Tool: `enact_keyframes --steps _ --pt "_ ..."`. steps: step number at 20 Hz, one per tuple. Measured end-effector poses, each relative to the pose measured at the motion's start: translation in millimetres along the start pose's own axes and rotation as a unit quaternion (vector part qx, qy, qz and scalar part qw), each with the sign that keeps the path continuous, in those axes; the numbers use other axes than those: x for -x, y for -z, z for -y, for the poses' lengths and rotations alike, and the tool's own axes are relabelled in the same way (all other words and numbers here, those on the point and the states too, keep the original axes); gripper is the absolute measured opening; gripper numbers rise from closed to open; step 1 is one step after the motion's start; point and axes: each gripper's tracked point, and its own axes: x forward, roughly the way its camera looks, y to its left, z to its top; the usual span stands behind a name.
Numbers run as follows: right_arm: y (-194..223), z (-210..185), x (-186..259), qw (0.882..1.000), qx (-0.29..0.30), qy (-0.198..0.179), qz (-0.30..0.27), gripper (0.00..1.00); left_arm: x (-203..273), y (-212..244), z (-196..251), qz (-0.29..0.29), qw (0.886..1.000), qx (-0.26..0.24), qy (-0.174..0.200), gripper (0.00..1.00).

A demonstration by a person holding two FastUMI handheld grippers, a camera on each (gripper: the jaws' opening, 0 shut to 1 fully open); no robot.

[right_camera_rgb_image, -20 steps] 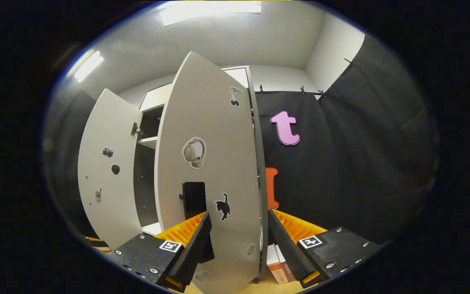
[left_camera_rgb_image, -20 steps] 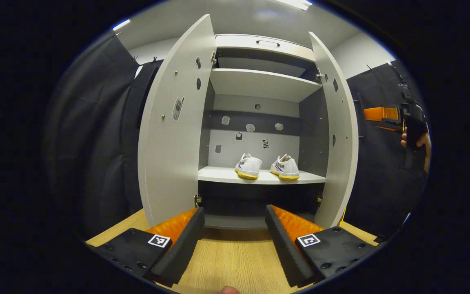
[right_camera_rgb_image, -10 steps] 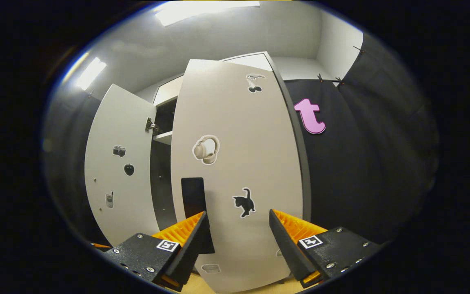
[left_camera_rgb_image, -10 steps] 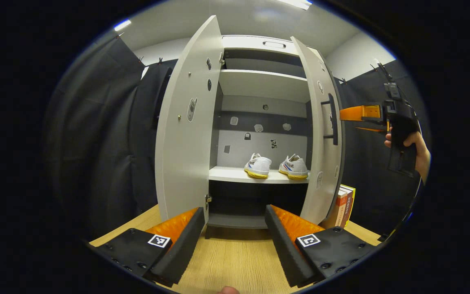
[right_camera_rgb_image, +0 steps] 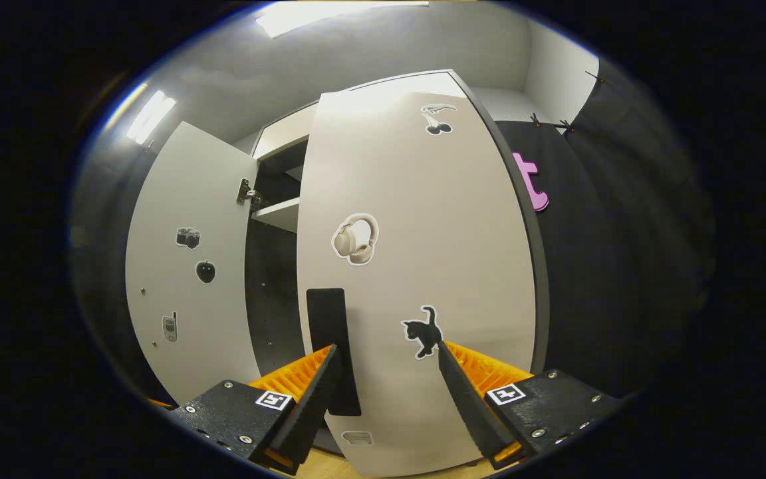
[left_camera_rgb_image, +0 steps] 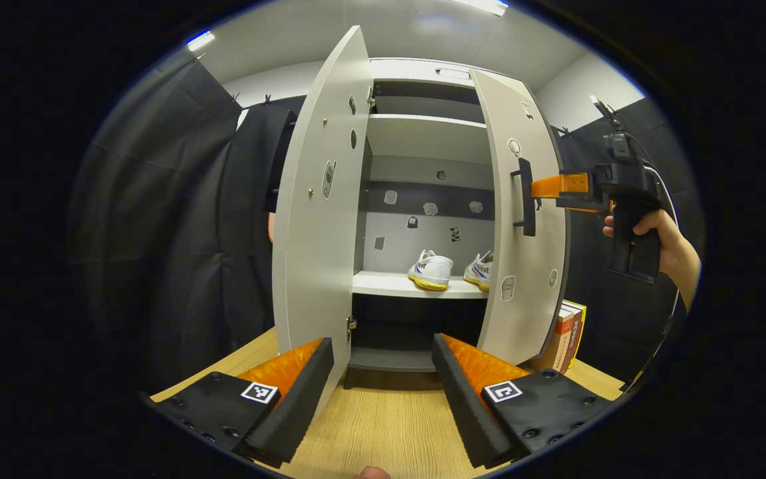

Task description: Grab one shoe with the right hand and put it into the shoe cabinet, grab the other shoe with the left hand and put it into the shoe cabinet; then close the right door with the right hand and the left door with the left hand.

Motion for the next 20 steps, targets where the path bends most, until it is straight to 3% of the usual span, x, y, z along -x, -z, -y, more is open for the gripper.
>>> enact_keyframes --steps 7,12,17,20 --pt "2.3 -6.6 -29.5 0.999 0.033 0.016 -0.006 0.91 -0.5 -0.6 -1.5 0.0 1.0 0.002 0.003 0.97" --pt "11.8 -24.4 -42.8 0.999 0.03 0.001 -0.013 0.91 0.0 -2.1 2.2 0.002 1.0 0.001 0.009 0.97" --pt "6.1 -19.1 -32.7 0.999 0.041 0.022 -0.004 0.94 0.7 -5.3 5.2 0.002 1.0 0.003 0.012 0.97" --pt "-5.6 -15.0 -2.0 0.999 0.038 0.035 0.012 0.94 1.0 -9.1 8.6 0.004 1.0 0.005 0.014 0.96"
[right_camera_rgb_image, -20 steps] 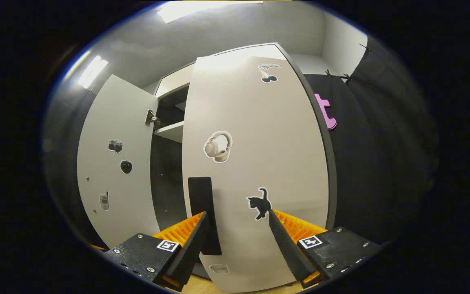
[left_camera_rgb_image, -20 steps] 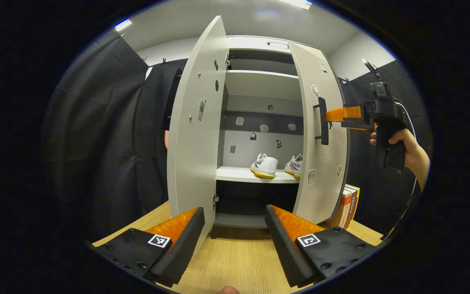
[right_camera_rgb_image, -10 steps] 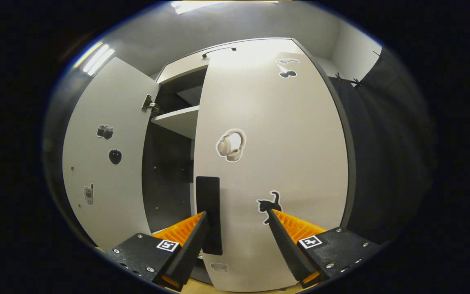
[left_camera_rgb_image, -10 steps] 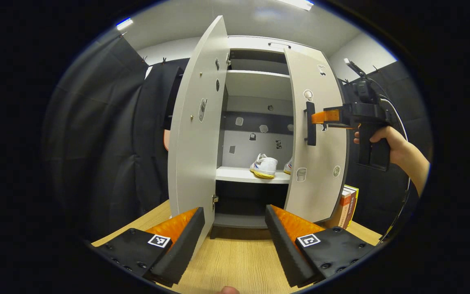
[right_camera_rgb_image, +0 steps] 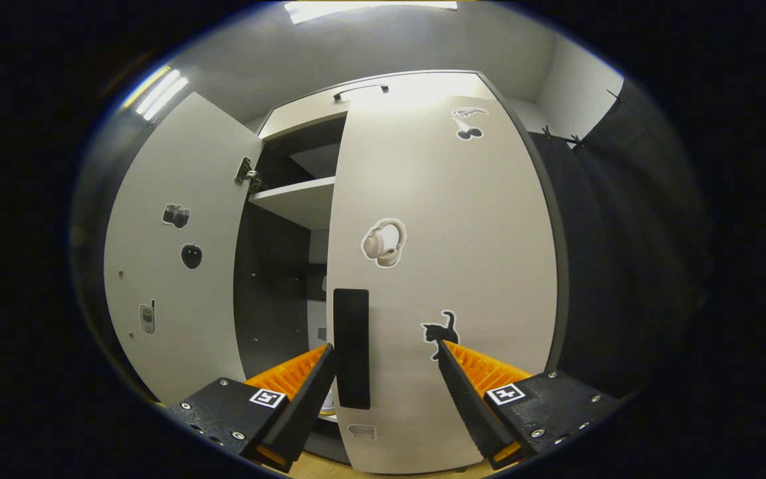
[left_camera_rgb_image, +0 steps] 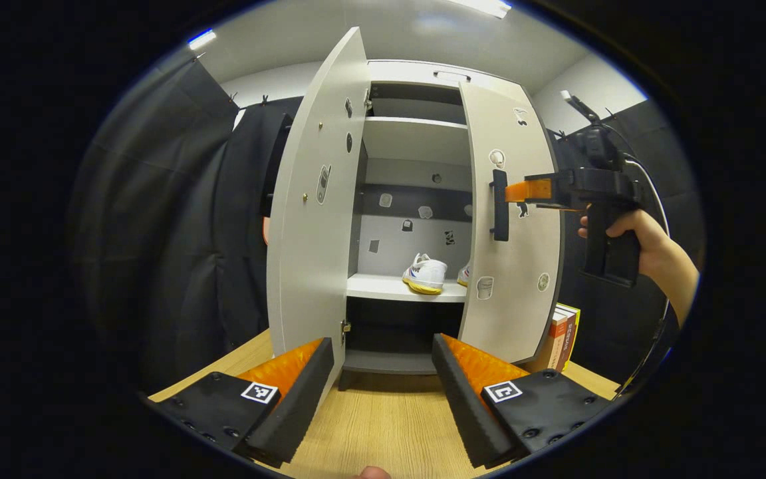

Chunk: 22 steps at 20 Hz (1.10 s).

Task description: Grab one shoe with the right hand and put it into the shoe cabinet, grab the other shoe with the left hand and put it into the shoe cabinet; then close the right door with the right hand and the left door with the left hand.

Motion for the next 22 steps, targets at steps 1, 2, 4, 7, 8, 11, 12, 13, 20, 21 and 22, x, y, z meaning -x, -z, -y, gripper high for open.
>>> enact_keyframes --steps 1,2,4,7,8,11,12,13,20,21,22 --pt "-3.1 5.3 14.6 1.0 0.003 0.01 0.003 0.94 -0.5 -0.5 1.2 -0.001 1.0 0.004 0.002 0.96" --pt "-3.4 8.5 30.0 1.0 0.006 0.016 0.004 0.94 -0.8 -1.3 3.3 -0.001 1.0 0.007 0.004 0.96" --pt "-1.3 11.5 63.3 1.0 0.0 0.025 0.007 0.94 -2.2 -4.9 6.3 0.0 1.0 0.009 0.006 0.97" --pt "14.2 21.4 112.0 0.999 -0.006 0.049 0.007 0.94 -3.2 -10.3 12.7 0.006 1.0 0.009 0.013 0.97" --pt "21.7 25.8 127.0 0.998 -0.007 0.061 0.005 0.94 -4.1 -12.6 15.1 0.008 1.0 0.008 0.014 0.96" --pt "42.7 33.0 167.5 0.996 -0.009 0.085 -0.001 0.94 -4.2 -17.8 21.4 0.013 1.0 0.011 0.019 0.96" --pt "48.5 35.1 177.6 0.996 -0.01 0.091 0.0 0.94 -4.9 -21.0 23.6 0.013 1.0 0.015 0.021 0.96" --pt "54.5 34.8 187.1 0.996 -0.015 0.092 -0.002 0.94 -4.8 -25.6 24.4 0.014 0.999 0.021 0.022 0.97" --pt "86.6 22.7 211.9 0.997 -0.018 0.074 -0.021 0.94 3.4 -112.1 -47.8 0.059 0.995 0.06 -0.048 0.97" --pt "92.8 19.8 211.3 0.997 -0.014 0.071 -0.028 0.94 4.4 -123.1 -69.5 0.064 0.994 0.063 -0.068 0.94" --pt "94.3 18.8 210.2 0.997 -0.012 0.07 -0.03 0.94 4.3 -132.3 -89.6 0.07 0.992 0.066 -0.084 0.97"
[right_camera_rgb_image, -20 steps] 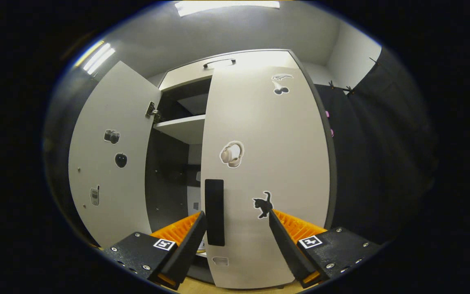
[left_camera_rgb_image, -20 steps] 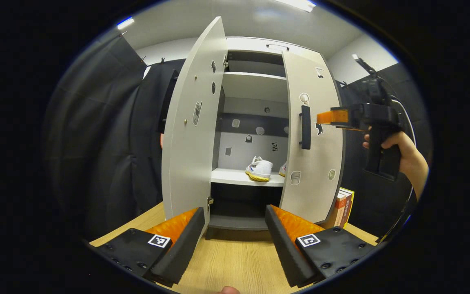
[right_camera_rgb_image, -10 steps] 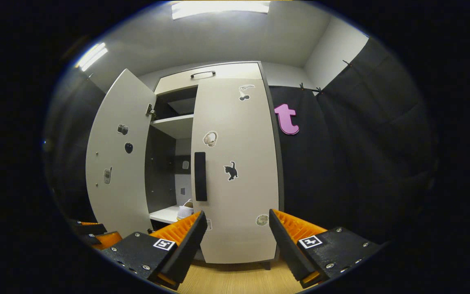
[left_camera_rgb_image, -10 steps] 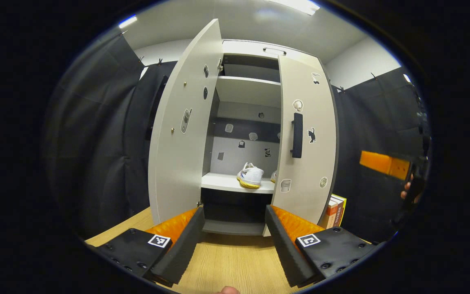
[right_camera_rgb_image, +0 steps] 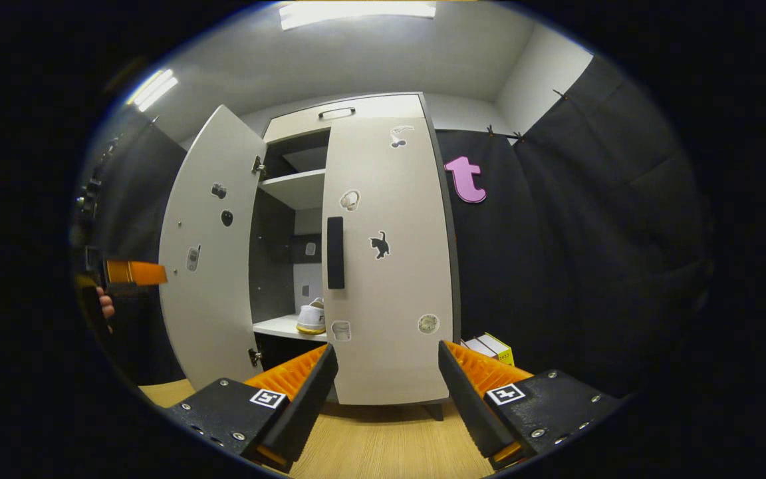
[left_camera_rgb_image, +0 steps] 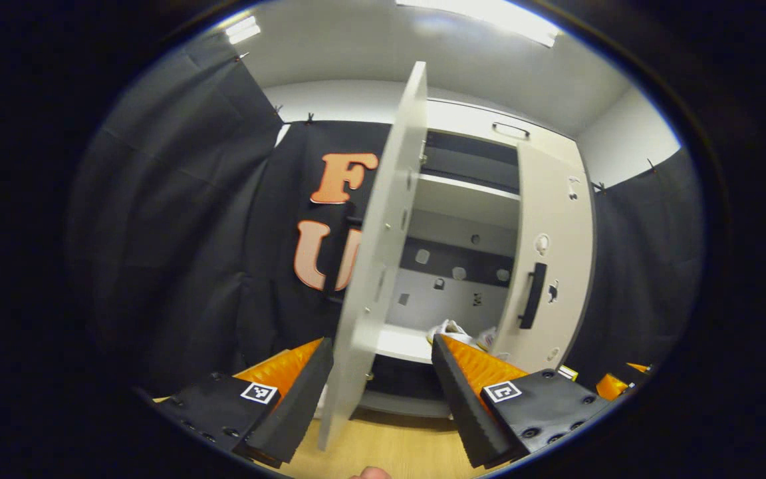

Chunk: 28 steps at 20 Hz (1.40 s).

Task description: Grab one shoe with the right hand and put it into the shoe cabinet, grab the other shoe with the left hand and put it into the shoe cabinet; then close the right door with the right hand and the left door with the left hand.

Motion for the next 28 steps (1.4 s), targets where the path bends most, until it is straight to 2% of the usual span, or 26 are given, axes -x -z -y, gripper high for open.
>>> enact_keyframes --steps 2,4,7,8,10,14,15,16,17,18,19,21,22,24,25,27,28 --pt "3.5 -4.0 0.0 1.0 -0.007 -0.005 -0.004 0.94 -13.5 -17.8 -42.6 0.012 0.999 -0.009 -0.04 0.94" --pt "4.5 -6.4 -1.3 1.0 -0.016 -0.009 -0.006 0.94 -34.8 -29.1 -79.1 0.02 0.996 -0.031 -0.077 0.97" --pt "3.2 -6.2 -0.9 1.0 -0.021 -0.01 -0.006 0.94 -70.5 -41.3 -103.2 0.032 0.994 -0.047 -0.096 0.96" --pt "2.6 -5.0 -0.9 1.0 -0.022 -0.009 -0.006 0.97 -82.9 -44.8 -105.1 0.035 0.993 -0.051 -0.096 0.97" --pt "2.2 -1.3 -1.9 1.0 -0.019 -0.004 -0.006 0.94 -97.7 -45.8 -101.1 0.036 0.994 -0.063 -0.087 0.99" --pt "6.7 5.7 -3.8 1.0 -0.021 0.005 -0.014 0.94 -99.3 -50.5 -91.4 0.038 0.992 -0.092 -0.076 0.92" --pt "5.8 6.3 -3.8 1.0 -0.023 0.005 -0.014 0.98 -101.6 -49.6 -84.6 0.033 0.993 -0.089 -0.066 0.92" --pt "4.8 6.4 -4.8 1.0 -0.026 0.005 -0.012 0.97 -101.1 -48.3 -78.7 0.032 0.994 -0.085 -0.055 0.9" --pt "3.7 6.3 -4.6 1.0 -0.026 0.003 -0.01 0.97 -97.2 -46.2 -69.6 0.029 0.995 -0.081 -0.044 0.99" --pt "2.5 7.4 -5.2 1.0 -0.025 0.003 -0.01 0.94 -95.3 -43.8 -62.7 0.029 0.996 -0.076 -0.035 0.94" --pt "1.0 9.0 -5.7 1.0 -0.024 0.003 -0.008 0.97 -94.4 -42.2 -54.2 0.027 0.997 -0.071 -0.026 0.99" --pt "-0.2 11.9 -5.7 1.0 -0.024 0.005 -0.007 0.94 -93.3 -37.1 -32.0 0.023 0.998 -0.063 -0.003 0.9" --pt "-0.4 14.1 -5.6 1.0 -0.025 0.007 -0.007 0.97 -93.0 -33.8 -20.4 0.021 0.998 -0.062 0.01 0.94" --pt "-0.8 18.9 -4.7 1.0 -0.026 0.012 -0.008 0.94 -92.8 -30.5 -0.2 0.021 0.997 -0.063 0.032 0.94" --pt "-1.4 21.5 -3.3 1.0 -0.025 0.015 -0.008 0.94 -94.8 -28.6 10.4 0.021 0.997 -0.064 0.042 0.99" --pt "-3.8 26.7 -1.7 0.999 -0.022 0.022 -0.005 0.94 -99.4 -23.3 31.1 0.018 0.996 -0.062 0.062 0.9" --pt "-3.7 29.6 -1.0 0.999 -0.022 0.027 -0.005 0.94 -101.6 -20.7 40.4 0.017 0.996 -0.06 0.071 0.9"
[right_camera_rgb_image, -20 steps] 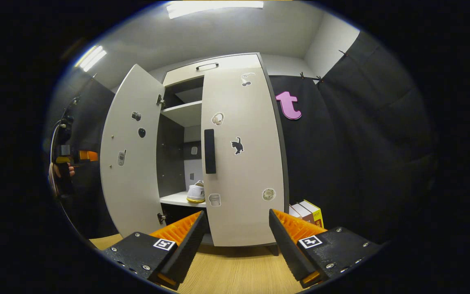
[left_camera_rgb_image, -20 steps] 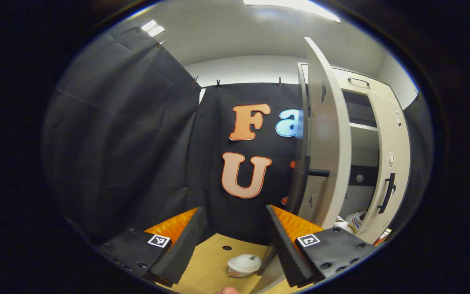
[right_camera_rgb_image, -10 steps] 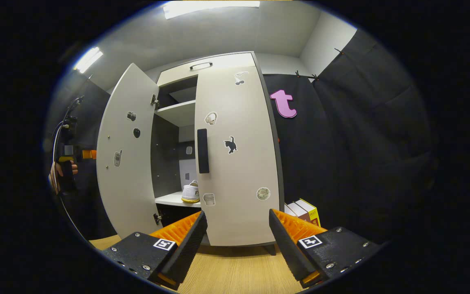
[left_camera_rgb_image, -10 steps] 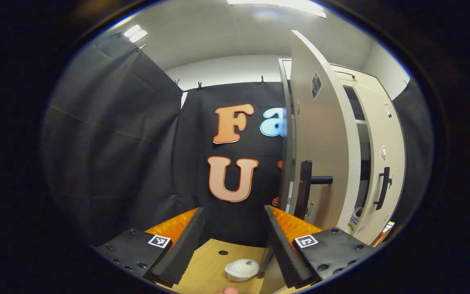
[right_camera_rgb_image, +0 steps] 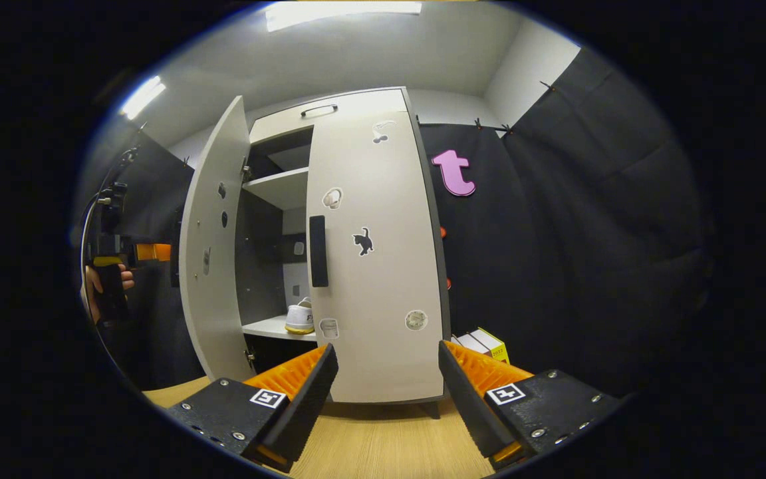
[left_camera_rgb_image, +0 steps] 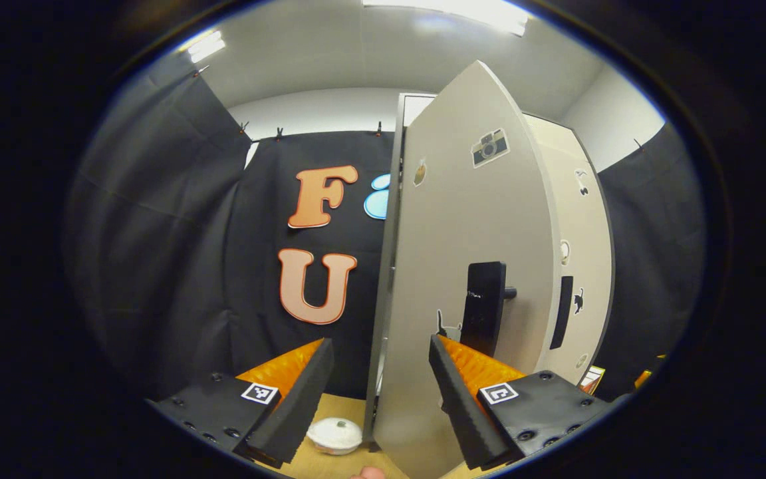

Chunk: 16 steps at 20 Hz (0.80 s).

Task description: Grab one shoe with the right hand and put it into the shoe cabinet, grab the other shoe with the left hand and put it into the shoe cabinet; then close the right door with the right hand and the left door with the left hand.

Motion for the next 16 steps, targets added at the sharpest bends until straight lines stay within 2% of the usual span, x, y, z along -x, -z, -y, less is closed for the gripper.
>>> enact_keyframes --steps 3,5,6,9,10,11,12,14,15,16 --pt "-1.8 8.9 1.2 1.0 -0.003 0.011 0.002 0.94 -12.7 5.0 24.8 0.0 1.0 0.008 0.025 0.94" --pt "-3.3 13.5 1.1 1.0 -0.006 0.017 0.003 0.94 -21.8 9.4 43.8 -0.008 0.998 0.019 0.051 0.92" --pt "-4.3 15.9 0.6 1.0 -0.006 0.021 0.004 0.93 -25.4 11.2 52.8 -0.012 0.998 0.024 0.063 0.96" --pt "-3.8 22.3 0.5 1.0 -0.004 0.028 0.004 0.93 -30.4 26.3 89.0 -0.02 0.995 0.031 0.094 0.93" --pt "-3.5 24.7 0.5 1.0 -0.004 0.03 0.004 0.94 -34.1 27.7 100.0 -0.019 0.994 0.033 0.102 0.99" --pt "-3.2 27.1 0.9 0.999 -0.003 0.033 0.004 0.94 -39.0 29.4 109.5 -0.02 0.993 0.036 0.109 0.99" --pt "-3.0 29.0 0.7 0.999 -0.003 0.035 0.003 0.94 -42.0 31.1 116.0 -0.022 0.993 0.035 0.108 0.96" --pt "-3.3 35.2 0.9 0.999 -0.003 0.042 0.004 0.94 -50.2 28.8 124.2 -0.011 0.993 0.03 0.111 0.95" --pt "-3.9 37.8 1.9 0.999 -0.005 0.045 0.004 0.94 -54.9 29.4 126.5 -0.012 0.994 0.026 0.11 0.99" --pt "-4.1 40.0 1.7 0.999 -0.006 0.047 0.004 0.94 -57.0 31.2 129.9 -0.01 0.994 0.023 0.11 0.96"
